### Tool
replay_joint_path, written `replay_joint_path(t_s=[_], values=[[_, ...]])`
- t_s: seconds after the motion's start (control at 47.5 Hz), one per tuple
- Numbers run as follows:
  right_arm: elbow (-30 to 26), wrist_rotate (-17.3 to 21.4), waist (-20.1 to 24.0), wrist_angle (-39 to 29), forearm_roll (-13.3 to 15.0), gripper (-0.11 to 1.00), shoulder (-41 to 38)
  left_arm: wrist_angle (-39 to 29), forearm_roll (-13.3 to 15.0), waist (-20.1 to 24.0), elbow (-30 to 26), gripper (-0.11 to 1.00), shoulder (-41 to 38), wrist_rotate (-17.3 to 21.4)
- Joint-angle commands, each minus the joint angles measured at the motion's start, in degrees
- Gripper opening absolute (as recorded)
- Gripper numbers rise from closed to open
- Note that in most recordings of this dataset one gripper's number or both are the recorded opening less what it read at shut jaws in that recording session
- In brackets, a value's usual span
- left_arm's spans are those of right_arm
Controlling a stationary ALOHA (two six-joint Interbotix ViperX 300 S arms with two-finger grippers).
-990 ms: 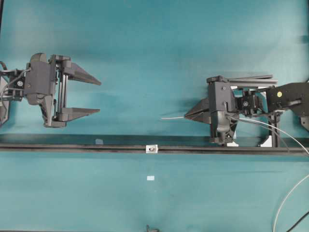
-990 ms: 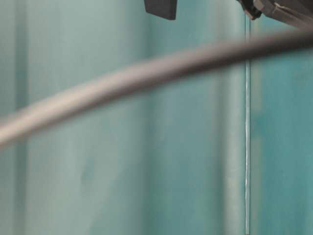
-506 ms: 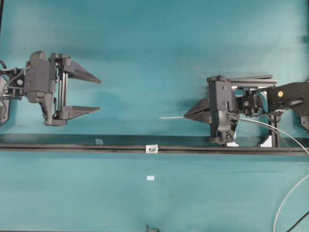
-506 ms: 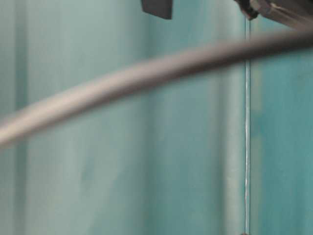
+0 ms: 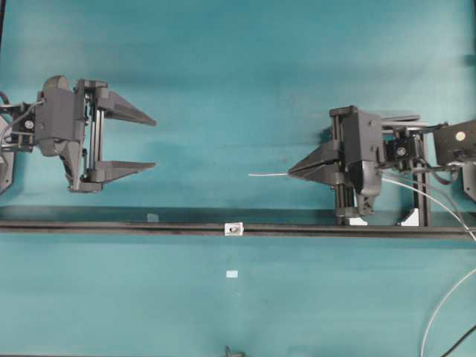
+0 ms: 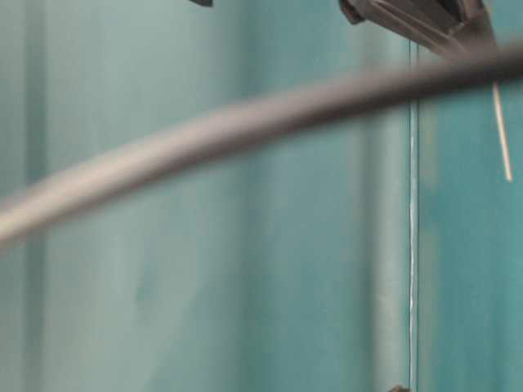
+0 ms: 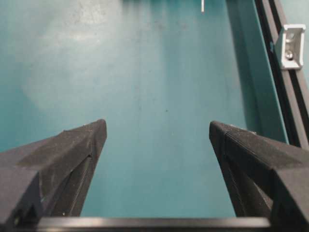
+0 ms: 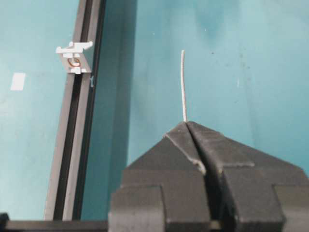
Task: Insert the wire through the hole in the metal fitting marked with a red label.
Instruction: 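Close the right gripper on the white wire near its tip, then carry the wire tip left along the rail toward the fitting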
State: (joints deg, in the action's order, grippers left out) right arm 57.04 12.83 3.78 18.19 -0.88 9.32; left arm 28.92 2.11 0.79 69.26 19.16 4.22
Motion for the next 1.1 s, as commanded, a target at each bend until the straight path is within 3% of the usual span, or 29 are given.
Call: replay_joint_path(t_s=[0.0, 0.232, 0.527, 0.695, 1.075], values=[[-0.5, -0.1, 0.0, -1.0, 0.1, -0.01, 2.5, 0.5, 0.2, 0.3, -1.4, 0.73, 1.2, -0.1], [0.2, 0.4, 0.1, -1.1, -0.4, -0.01, 3.4, 0.4, 0.4, 0.3, -1.1, 0.73, 2.2, -1.1], [1.5, 0.4, 0.4, 2.5, -3.3, -0.01, 3.8, 0.6, 0.4, -0.6, -0.9, 0.73, 1.8, -5.1], [2.6, 0.4, 1.8, 3.5, -6.5, -0.01, 4.2, 1.6, 0.5, -2.5, -0.6, 0.73, 1.8, -5.3], [5.4, -1.8, 9.0, 12.1, -16.6, -0.01, 3.2, 7.0, 2.3, -8.4, 0.9, 0.73, 1.6, -5.5]])
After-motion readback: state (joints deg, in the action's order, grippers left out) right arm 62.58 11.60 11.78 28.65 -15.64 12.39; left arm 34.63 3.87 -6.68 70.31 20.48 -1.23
